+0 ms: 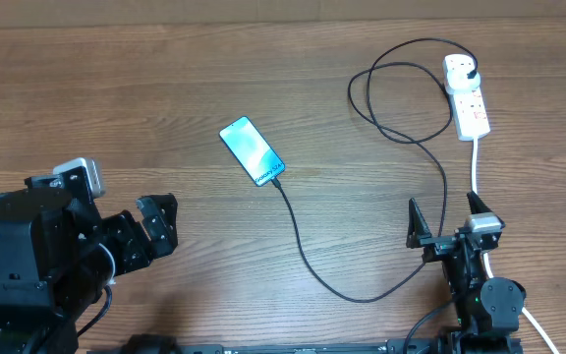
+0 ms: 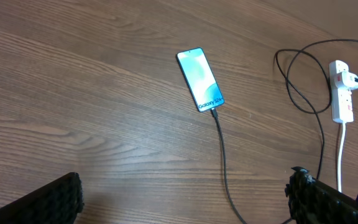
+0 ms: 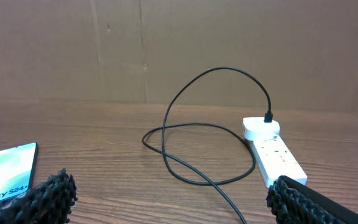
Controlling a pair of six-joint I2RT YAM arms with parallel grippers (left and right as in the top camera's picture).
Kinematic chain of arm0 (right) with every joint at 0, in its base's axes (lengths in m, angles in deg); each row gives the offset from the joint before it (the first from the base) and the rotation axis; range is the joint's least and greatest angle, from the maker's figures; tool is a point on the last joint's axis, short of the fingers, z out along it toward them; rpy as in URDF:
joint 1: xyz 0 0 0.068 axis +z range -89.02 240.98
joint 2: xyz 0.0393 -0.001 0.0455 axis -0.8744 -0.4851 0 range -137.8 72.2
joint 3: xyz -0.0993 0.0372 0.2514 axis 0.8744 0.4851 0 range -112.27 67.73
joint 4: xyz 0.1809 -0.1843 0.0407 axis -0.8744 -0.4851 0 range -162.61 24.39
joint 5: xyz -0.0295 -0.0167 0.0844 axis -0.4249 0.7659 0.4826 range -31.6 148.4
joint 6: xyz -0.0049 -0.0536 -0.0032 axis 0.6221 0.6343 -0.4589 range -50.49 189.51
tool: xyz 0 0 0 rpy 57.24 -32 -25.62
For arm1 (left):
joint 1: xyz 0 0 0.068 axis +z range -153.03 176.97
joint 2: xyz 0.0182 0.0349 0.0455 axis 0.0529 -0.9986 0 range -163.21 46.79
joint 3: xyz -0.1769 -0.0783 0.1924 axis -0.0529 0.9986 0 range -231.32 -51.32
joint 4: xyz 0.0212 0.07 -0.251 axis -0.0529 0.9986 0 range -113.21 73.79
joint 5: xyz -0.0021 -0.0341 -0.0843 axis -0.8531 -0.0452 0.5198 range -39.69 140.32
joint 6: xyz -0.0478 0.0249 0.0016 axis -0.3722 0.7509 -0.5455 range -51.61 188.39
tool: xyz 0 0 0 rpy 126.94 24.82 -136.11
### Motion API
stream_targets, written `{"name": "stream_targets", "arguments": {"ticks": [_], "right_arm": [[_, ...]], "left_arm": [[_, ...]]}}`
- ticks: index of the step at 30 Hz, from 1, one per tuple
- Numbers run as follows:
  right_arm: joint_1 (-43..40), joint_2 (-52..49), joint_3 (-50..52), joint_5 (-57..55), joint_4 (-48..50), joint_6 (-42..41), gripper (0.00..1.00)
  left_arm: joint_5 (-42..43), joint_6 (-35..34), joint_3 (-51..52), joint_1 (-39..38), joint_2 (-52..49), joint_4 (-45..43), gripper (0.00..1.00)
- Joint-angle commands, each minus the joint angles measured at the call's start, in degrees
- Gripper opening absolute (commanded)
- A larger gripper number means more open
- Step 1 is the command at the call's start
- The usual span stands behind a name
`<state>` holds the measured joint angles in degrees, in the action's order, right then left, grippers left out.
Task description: Plug charger to phone and switch on socket
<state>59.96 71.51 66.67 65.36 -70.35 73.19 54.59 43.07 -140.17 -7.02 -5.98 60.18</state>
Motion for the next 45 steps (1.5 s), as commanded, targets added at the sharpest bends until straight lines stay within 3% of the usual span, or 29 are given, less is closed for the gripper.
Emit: {"name": "stream_targets", "arguments": {"ticks": [1,35,41,45], "right_arm": [[0.3,0.5,0.6,-0.6,0.2,0.7,1.0],[0.3,0.5,0.6,-0.3,0.3,0.7,1.0],[0.3,0.5,0.6,-0.3,0.3,0.7,1.0],[0.3,0.5,0.6,-0.3,0.3,0.7,1.0]], "left_arm": [[0.0,-0.6,-0.1,0.3,0.0,0.0,1.0],[-0.2,-0.4,-0.1,0.3,0.0,2.6,1.0],[3.1,-0.3,0.6,0.1,0.3,1.4,1.0],[3.3,6.6,5.4,0.1,2.4,-2.0,1.0]]}}
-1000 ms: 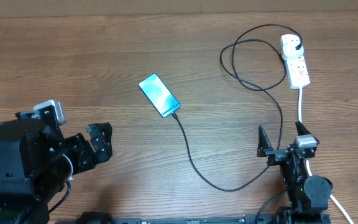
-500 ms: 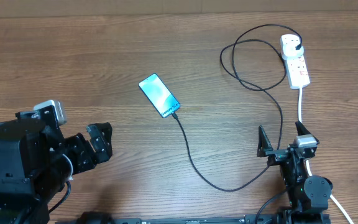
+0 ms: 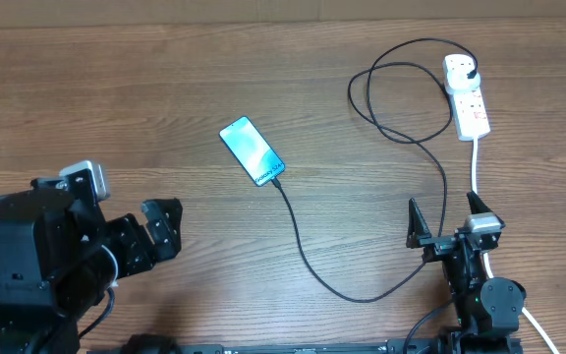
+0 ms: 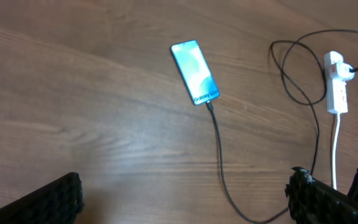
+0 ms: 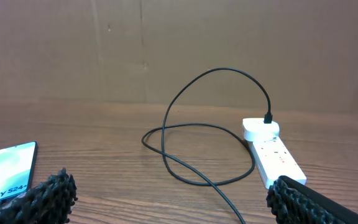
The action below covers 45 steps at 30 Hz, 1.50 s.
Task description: Plug charger to phone and switch on socket
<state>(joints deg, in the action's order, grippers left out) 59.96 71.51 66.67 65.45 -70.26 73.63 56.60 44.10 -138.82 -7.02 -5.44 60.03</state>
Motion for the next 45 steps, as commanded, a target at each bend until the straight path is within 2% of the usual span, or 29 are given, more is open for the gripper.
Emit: {"name": "stream_targets", "arguments": {"ticks": [1,9,15,22,31,41,45], "right_arm": [[0.3,0.5,0.6,-0.4,0.3,0.2,1.0],[0.3,0.5,0.6,-0.4,0.3,0.2,1.0],[0.3,0.5,0.6,-0.4,0.3,0.2,1.0],[0.3,0.5,0.6,-0.4,0.3,0.2,1.0],[0.3,0.5,0.6,-0.4,0.3,0.2,1.0],[0.3,0.5,0.6,-0.4,0.3,0.2,1.0],[0.3,0.5,0.6,-0.4,0.3,0.2,1.0]], "left_arm": [[1.3,6.3,4.9,0.1,2.3,-2.6,0.99],[12.1,19.7,25.0,0.1,13.9,-25.0,0.99],[12.6,23.5,37.4,0.1,21.2,-38.0,1.0],[12.7,23.5,53.1,0.1,31.1,-52.1,1.0],[11.0,22.8,69.9,0.1,42.9,-65.1,0.99],[-1.5,16.5,77.0,0.1,52.0,-67.5,1.0],[-6.2,12.9,79.2,0.1,52.0,-70.5,0.99]]}}
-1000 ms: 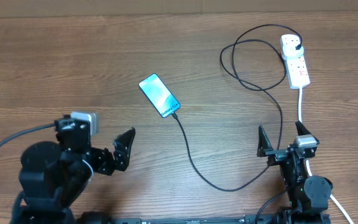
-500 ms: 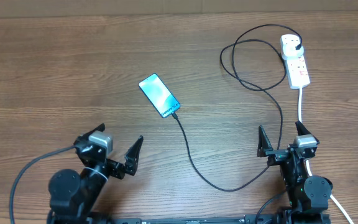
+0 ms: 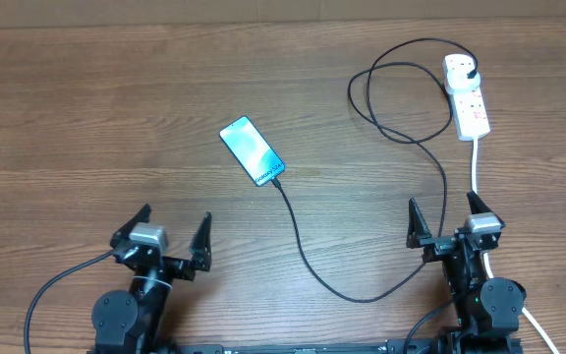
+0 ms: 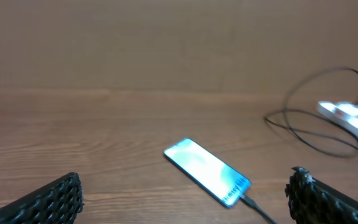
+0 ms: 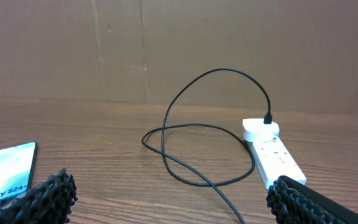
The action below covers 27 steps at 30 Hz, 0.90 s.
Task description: Plug charger to phone and switch on socket
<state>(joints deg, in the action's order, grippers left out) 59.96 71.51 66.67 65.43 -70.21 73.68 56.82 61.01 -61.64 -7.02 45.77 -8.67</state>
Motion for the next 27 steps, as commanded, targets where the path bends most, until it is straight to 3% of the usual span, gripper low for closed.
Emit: {"name": "stream_targets", "arguments": {"ticks": [1,12,17,27], "right_arm": [[0.3,0.5,0.6,-0.4,0.2,0.2,1.0],[0.3,0.5,0.6,-0.4,0.2,0.2,1.0],[0.3,0.5,0.6,-0.4,0.2,0.2,1.0],[0.3,0.5,0.6,-0.4,0.2,0.2,1.0]], "left_arm": [[-7.2,-4.3,2.5,0.1,0.8,-2.9,1.0],[-15.9,-3.6,7.1,0.2,0.8,-9.4,1.0],[-15.7,1.0,10.2,0.2,0.9,-13.9,1.0],[-15.5,4.3,10.1,2.0,0.9,-10.9,1.0]]}}
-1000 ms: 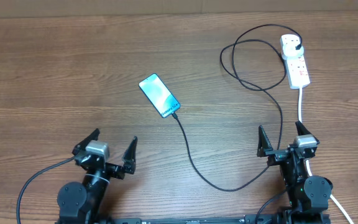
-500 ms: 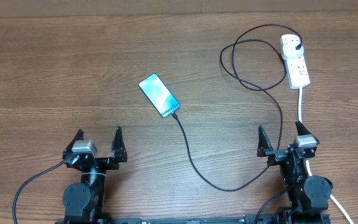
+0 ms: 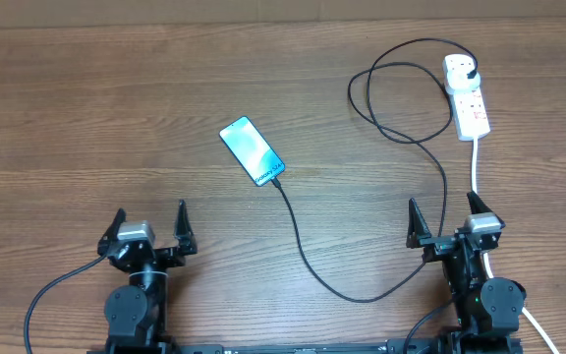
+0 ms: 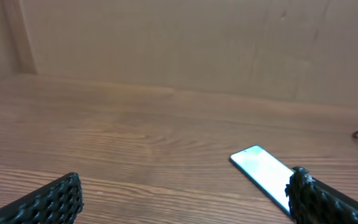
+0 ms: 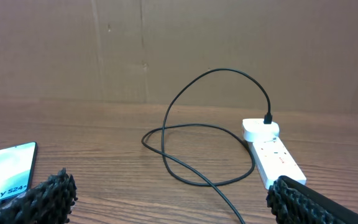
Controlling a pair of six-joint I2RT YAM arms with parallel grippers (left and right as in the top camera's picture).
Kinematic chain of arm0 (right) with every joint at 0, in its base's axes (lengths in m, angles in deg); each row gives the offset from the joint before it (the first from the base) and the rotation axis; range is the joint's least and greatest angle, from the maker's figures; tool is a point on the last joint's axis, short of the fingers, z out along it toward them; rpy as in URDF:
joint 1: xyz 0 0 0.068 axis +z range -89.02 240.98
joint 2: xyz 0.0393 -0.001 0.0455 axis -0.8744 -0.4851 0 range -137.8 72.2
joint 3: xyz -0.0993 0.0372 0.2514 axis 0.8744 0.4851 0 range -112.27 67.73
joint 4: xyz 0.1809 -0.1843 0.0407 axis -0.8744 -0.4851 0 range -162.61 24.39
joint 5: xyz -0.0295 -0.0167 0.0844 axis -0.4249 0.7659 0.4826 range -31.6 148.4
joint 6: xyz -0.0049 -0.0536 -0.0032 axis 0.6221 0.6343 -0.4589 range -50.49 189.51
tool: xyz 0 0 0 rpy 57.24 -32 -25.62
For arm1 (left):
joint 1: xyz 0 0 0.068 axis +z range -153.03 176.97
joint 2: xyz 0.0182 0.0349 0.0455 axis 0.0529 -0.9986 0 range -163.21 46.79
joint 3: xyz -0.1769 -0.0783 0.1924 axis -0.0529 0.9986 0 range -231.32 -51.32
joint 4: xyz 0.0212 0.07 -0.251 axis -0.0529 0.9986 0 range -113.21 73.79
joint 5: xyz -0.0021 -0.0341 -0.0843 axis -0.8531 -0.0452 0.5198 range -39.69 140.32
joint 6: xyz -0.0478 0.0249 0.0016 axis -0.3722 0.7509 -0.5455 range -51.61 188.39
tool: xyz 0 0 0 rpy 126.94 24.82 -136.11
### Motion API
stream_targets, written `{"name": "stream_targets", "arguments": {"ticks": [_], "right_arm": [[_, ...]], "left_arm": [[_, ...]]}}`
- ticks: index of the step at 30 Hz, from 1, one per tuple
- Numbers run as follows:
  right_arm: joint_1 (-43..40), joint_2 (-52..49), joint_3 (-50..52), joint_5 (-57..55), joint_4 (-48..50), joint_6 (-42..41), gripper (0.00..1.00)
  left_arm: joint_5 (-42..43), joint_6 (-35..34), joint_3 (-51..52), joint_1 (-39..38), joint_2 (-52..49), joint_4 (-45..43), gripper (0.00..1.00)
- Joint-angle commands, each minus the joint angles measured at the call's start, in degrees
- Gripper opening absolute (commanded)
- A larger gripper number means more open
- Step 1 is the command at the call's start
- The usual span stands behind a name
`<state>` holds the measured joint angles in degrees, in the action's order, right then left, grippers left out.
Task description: Plug charger to phone and switch on socket
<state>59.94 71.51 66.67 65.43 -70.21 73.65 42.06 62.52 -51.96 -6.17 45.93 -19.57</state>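
Note:
A phone (image 3: 253,150) with a lit blue screen lies flat mid-table, and the black charger cable (image 3: 308,258) runs into its lower end. The cable loops back to a plug in the white socket strip (image 3: 466,95) at the far right. My left gripper (image 3: 148,225) rests open at the near left edge, the phone (image 4: 263,169) ahead of it to the right. My right gripper (image 3: 444,216) sits open at the near right, facing the socket strip (image 5: 272,160), the cable (image 5: 191,152) and the phone (image 5: 6,173). Neither holds anything.
A brown cardboard wall (image 5: 179,50) backs the wooden table (image 3: 116,108). The strip's white lead (image 3: 476,167) runs down toward the right arm's base.
My left arm has shifted a little to the left at the near edge and turned, so the phone now sits at the right of its view. The right arm, phone and cable are unchanged.
The phone lay plugged into the cable throughout. My left arm was raised at the near left, looking down on phone and strip, then folded down to rest at the near edge and turned slightly. The right arm stayed parked.

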Motion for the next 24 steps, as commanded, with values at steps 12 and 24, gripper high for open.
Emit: {"name": "stream_targets", "arguments": {"ticks": [12,24], "right_arm": [[0.3,0.5,0.6,-0.4,0.2,0.2,1.0],[0.3,0.5,0.6,-0.4,0.2,0.2,1.0]], "left_arm": [[0.4,5.9,0.4,2.1,0.7,0.4,1.0],[-0.6,4.6,0.4,2.1,0.7,0.3,1.0]]}}
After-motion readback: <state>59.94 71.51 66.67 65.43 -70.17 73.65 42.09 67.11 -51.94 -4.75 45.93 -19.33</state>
